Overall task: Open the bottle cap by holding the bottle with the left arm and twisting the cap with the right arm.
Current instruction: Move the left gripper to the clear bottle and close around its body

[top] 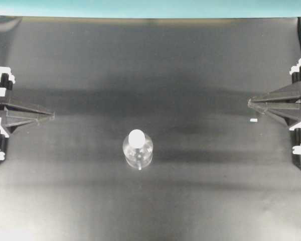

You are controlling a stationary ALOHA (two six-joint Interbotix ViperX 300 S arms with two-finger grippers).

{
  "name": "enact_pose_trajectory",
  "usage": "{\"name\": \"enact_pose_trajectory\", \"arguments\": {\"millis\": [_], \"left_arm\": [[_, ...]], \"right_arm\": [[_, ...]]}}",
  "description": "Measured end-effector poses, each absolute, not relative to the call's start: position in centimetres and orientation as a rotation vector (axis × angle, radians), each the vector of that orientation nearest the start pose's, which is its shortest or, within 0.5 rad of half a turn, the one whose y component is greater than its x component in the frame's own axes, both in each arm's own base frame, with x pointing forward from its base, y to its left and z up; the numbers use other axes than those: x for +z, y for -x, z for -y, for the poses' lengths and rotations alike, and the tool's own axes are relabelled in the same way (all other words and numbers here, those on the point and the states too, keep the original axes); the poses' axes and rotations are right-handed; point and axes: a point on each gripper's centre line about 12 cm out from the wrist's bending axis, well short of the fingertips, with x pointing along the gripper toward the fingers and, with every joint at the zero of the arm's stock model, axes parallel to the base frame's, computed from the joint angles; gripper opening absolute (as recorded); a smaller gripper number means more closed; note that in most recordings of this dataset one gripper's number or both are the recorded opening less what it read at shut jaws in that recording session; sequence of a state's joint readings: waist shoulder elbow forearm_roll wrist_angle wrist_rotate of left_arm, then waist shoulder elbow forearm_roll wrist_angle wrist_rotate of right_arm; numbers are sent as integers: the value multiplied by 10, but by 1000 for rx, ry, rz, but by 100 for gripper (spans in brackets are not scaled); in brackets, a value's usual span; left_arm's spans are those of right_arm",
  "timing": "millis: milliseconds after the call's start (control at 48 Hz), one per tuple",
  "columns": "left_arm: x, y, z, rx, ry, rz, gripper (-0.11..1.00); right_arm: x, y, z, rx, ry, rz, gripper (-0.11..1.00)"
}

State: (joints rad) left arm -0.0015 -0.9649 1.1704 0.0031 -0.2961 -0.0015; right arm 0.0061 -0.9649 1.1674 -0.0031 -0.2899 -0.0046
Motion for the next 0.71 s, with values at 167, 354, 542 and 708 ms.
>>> {"name": "enact_pose_trajectory", "arguments": {"millis": [167, 354, 542, 708], "left_arm": [[324, -211, 2, -12, -26, 137, 9], [330, -235, 2, -13, -32, 100, 9], [337, -269, -1, -3, -31, 70, 9], [336, -299, 0, -7, -30, 64, 26]], "right_arm": [[293, -201, -1, 5, 6, 43, 0], [294, -207, -1, 5, 5, -71, 0], [292, -212, -1, 5, 2, -129, 0], [291, -212, -1, 4, -3, -133, 0]]}}
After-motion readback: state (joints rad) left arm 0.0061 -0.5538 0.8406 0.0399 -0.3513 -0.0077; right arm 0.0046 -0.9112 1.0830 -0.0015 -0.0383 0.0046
